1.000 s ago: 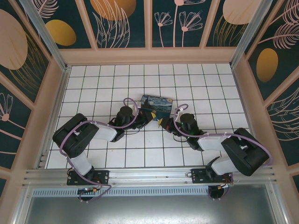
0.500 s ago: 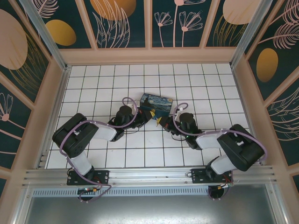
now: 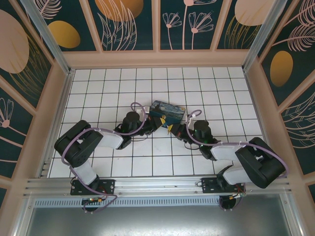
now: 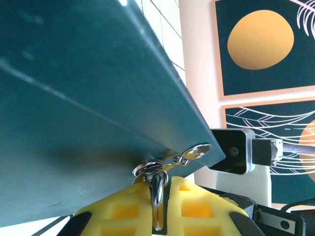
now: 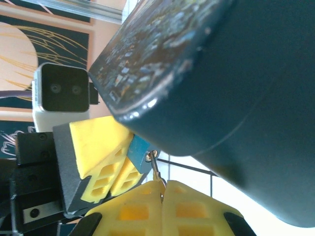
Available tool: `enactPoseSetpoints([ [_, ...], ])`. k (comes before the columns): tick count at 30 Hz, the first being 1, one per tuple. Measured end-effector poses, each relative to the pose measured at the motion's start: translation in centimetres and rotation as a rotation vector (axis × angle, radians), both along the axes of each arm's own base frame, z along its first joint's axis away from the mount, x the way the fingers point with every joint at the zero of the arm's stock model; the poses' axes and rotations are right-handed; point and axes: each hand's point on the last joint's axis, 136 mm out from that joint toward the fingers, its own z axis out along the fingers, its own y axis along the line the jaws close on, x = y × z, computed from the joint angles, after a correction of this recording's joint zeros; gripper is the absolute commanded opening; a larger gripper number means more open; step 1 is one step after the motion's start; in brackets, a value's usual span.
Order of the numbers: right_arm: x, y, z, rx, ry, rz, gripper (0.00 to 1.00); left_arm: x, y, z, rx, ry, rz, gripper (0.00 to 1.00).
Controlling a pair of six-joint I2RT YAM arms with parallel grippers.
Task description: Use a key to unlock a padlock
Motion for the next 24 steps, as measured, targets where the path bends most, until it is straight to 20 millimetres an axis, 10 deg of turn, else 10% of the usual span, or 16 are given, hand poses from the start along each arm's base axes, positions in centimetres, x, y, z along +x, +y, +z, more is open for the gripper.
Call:
enactPoseSetpoints([
  [24,0.4,1.3,-1.0,-0.276,-0.075,0.052,0.0,0.2,0.7,-1.9,0.079,0.027,0.027,0.0],
])
